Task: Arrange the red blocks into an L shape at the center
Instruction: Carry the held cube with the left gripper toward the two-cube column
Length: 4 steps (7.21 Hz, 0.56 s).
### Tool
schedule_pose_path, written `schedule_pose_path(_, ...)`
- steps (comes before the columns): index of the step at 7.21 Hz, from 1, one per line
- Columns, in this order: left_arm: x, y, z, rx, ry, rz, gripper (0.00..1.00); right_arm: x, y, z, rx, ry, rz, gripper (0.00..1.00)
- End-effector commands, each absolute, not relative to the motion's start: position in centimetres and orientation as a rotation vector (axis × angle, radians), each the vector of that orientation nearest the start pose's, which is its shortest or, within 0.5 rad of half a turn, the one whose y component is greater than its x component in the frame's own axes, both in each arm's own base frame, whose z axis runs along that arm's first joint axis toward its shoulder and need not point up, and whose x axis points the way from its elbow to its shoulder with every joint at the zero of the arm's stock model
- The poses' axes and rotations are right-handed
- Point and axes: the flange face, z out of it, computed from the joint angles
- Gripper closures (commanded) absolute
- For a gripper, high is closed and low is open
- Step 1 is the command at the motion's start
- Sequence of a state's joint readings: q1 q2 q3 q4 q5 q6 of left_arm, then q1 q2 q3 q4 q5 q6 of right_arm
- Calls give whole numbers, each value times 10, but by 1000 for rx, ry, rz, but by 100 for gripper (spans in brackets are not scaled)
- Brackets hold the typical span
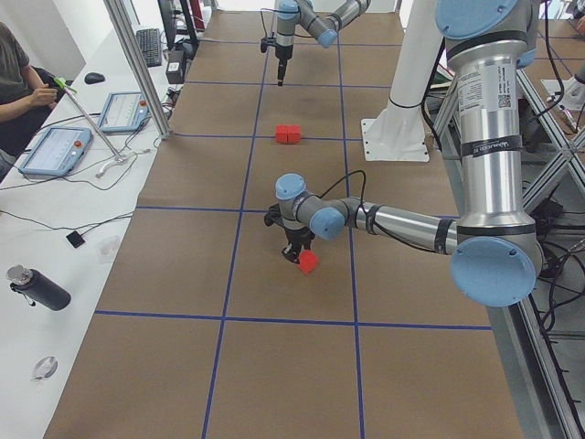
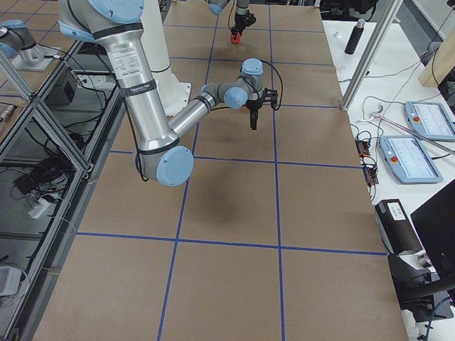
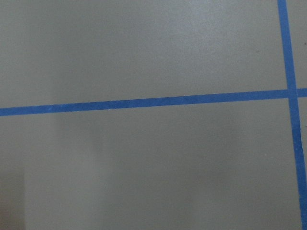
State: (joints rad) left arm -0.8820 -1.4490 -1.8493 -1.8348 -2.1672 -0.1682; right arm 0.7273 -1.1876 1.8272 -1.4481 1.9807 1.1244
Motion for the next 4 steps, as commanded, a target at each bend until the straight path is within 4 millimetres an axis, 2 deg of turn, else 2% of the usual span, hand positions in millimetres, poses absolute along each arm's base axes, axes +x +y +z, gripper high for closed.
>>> schedule_pose_path(1,250,-426,477,52,715,428,100,-391,-474,319,90,-845,107,0)
schedule_pose_path(4,282,-452,400,-183,792,-156,100,-380,-468,322,93,-849,96,0)
